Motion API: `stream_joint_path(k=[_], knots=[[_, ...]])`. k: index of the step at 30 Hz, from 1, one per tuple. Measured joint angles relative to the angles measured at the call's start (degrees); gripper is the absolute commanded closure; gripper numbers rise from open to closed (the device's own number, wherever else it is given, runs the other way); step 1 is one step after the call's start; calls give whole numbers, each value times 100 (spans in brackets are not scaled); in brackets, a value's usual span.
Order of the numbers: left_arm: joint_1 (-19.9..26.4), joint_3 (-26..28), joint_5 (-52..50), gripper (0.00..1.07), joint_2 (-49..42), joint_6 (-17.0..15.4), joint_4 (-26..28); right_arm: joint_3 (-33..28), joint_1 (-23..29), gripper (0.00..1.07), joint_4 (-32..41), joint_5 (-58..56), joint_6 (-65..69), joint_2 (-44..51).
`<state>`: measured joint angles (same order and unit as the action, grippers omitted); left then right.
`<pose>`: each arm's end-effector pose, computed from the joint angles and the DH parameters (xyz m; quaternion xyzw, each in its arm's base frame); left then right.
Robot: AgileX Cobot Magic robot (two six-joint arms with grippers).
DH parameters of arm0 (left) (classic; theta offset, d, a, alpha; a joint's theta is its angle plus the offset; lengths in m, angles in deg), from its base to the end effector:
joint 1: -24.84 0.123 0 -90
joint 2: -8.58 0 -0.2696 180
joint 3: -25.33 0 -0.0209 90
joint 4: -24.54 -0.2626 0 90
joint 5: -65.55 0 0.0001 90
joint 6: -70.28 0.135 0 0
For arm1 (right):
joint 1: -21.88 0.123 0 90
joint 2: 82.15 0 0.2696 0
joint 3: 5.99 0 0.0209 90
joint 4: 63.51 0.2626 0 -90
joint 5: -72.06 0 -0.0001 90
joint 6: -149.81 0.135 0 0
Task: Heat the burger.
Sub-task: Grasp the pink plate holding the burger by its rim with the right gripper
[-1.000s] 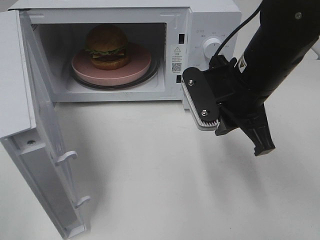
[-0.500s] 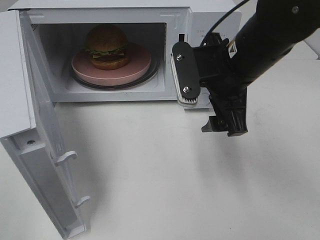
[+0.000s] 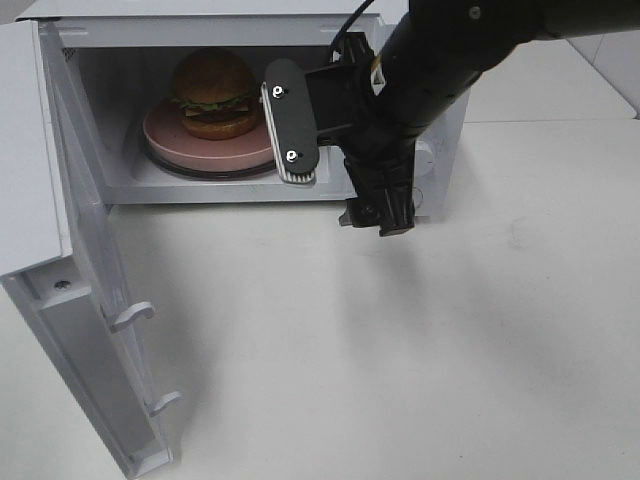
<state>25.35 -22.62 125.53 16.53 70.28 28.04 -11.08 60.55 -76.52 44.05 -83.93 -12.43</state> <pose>0.0601 -0.0066 0.2660 -0.0027 0.8471 -0.0282 0.5307 0.3375 0.2518 0.1753 -0.7350 0.5963 -0.1222 0.2987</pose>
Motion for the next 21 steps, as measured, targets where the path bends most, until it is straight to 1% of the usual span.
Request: stream_joint_path(k=[2,4,5,6,7,11,12,14,15,17,18,19,20,21], knots=[[0,0,0,7,0,0,0,235,52,15,-29,11,0,-223],[0,0,0,7,0,0,0,321,63,15,-40,11,0,-304],[0,0,0,7,0,0,0,487,69,16,-46,11,0,-470],[0,0,0,7,0,0,0,487,69,16,-46,11,0,-470],[0,0,0,7,0,0,0,642,69,16,-46,11,0,-613],[0,0,0,7,0,0,0,859,69,17,-80,11,0,-825],[0,0,0,7,0,0,0,1026,69,18,-92,11,0,-957],[0,0,0,7,0,0,0,1094,69,18,-97,11,0,-1037],[0,0,0,7,0,0,0,1278,69,18,-103,11,0,-1197],[0,0,0,7,0,0,0,1352,69,19,-109,11,0,-1266],[0,0,0,7,0,0,0,1547,69,19,-109,17,0,-1404],[0,0,0,7,0,0,0,1547,69,19,-109,17,0,-1404],[0,0,0,7,0,0,0,1759,69,19,-115,17,0,-1570],[0,0,0,7,0,0,0,1839,69,20,-115,17,0,-1650]])
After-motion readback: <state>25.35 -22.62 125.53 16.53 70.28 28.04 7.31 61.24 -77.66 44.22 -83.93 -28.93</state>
